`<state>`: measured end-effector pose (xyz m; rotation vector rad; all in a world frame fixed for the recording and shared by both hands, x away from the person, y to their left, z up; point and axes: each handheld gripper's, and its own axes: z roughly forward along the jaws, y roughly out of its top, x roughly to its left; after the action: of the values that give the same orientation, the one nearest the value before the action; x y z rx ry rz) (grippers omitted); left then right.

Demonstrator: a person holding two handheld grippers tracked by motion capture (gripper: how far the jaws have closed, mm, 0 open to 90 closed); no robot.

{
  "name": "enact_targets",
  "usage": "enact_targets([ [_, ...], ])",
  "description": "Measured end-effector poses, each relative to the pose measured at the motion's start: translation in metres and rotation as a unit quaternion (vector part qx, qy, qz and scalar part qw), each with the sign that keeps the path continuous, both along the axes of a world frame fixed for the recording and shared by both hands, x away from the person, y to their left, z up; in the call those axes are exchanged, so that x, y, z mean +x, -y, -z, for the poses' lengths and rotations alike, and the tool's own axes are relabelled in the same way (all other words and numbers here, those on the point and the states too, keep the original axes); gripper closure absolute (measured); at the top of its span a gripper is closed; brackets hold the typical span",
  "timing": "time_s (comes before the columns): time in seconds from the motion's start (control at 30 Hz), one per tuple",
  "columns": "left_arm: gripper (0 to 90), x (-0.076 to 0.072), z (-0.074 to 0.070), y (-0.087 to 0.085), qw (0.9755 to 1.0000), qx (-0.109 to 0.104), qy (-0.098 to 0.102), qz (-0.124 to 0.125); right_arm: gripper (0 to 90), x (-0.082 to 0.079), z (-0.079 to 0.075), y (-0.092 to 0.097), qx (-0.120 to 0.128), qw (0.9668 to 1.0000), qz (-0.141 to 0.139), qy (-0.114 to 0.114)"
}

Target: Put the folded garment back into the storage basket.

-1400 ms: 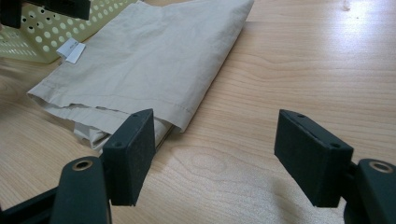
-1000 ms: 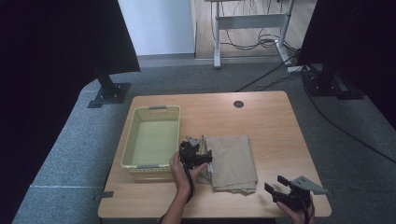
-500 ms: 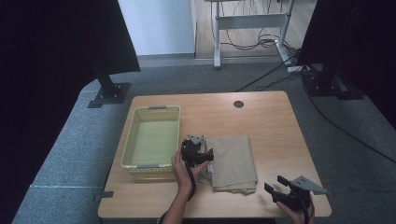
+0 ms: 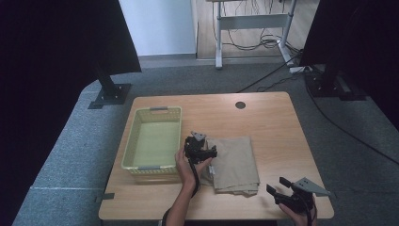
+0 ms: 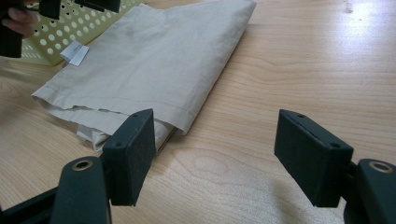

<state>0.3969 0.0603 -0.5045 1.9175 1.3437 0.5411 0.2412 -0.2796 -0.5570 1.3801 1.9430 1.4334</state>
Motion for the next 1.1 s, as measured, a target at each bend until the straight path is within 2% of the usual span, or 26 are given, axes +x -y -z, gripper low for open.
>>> enact_targets([
  [0.2, 22.8, 0.005, 0.004, 0.002, 1.0, 0.007, -0.006, 0.0, 29.1, 0.0, 0.0, 0.0, 0.0, 1.0, 0.0, 0.001],
  [0.37, 22.8, 0.012, 0.006, 0.004, 0.9997, 0.025, -0.007, -0.003, 29.1, 0.0, 0.0, 0.0, -0.001, 1.0, 0.001, 0.0],
  [0.77, 22.7, 0.022, 0.012, 0.013, 0.9992, 0.036, -0.013, 0.002, 29.1, 0.0, 0.0, 0.0, -0.001, 1.0, 0.002, 0.0],
  [1.0, 22.2, 0.027, 0.017, 0.014, 0.9992, 0.029, -0.029, 0.003, 29.1, 0.0, 0.0, 0.0, -0.001, 1.0, 0.002, 0.0],
  [1.03, 22.2, 0.03, 0.019, 0.013, 0.9993, 0.019, -0.033, -0.002, 29.1, 0.0, 0.0, 0.0, -0.001, 1.0, 0.002, 0.0],
  [1.1, 22.3, 0.031, 0.02, 0.013, 0.9992, 0.015, -0.036, -0.004, 29.1, 0.0, 0.0, 0.0, -0.002, 1.0, 0.001, 0.0],
])
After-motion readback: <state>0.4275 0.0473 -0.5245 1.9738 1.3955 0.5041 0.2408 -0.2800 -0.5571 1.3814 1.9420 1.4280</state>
